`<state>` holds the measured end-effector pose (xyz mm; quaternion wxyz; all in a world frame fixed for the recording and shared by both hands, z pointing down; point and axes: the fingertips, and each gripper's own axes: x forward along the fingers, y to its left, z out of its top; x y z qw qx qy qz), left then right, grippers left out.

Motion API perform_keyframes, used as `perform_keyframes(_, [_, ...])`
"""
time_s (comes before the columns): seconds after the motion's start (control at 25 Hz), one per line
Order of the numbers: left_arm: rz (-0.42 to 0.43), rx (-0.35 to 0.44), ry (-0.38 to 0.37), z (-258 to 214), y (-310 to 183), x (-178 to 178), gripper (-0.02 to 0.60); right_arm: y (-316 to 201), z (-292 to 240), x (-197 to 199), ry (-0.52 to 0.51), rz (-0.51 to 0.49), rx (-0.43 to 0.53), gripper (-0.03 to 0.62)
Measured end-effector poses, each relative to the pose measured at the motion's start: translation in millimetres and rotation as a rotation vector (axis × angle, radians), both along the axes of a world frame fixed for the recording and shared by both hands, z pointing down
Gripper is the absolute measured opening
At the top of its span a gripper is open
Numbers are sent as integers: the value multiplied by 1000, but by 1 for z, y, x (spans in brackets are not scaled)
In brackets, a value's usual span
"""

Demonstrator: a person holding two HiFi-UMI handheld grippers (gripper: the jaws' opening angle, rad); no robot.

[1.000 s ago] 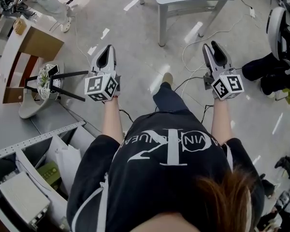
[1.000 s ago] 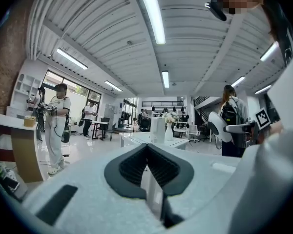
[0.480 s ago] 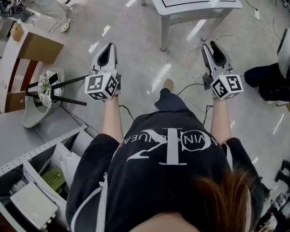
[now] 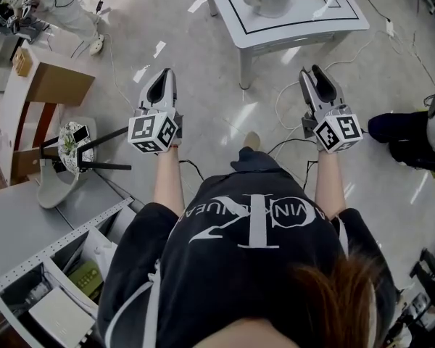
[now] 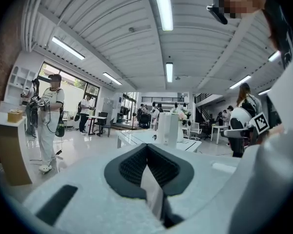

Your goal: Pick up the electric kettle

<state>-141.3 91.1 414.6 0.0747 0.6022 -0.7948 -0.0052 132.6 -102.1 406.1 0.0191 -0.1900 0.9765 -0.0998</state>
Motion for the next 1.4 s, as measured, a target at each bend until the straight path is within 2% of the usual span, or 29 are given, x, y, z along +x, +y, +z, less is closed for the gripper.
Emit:
perform_keyframes(0.24, [4, -2, 3, 8, -44, -21, 9, -35, 3, -25, -21, -20, 6, 141])
perform_keyframes(0.48, [34, 2, 11, 14, -79, -24, 9, -53, 4, -45, -19, -48, 1, 141])
perform_keyframes(0.88, [76, 5, 27, 17, -110, -33, 9, -61, -1, -67, -9, -70, -2, 141])
perform_keyframes(1.04, [118, -8, 41, 24, -143, -55, 9, -79, -8, -97, -9, -67, 7, 144])
perform_keyframes(1.24, [216, 7, 2, 4, -190, -76, 9, -94, -18, -124, -13, -44, 15, 150])
perform_keyframes(1.4, [260, 1, 14, 4, -219, -97, 9, -105, -21, -157, -15, -41, 13, 153])
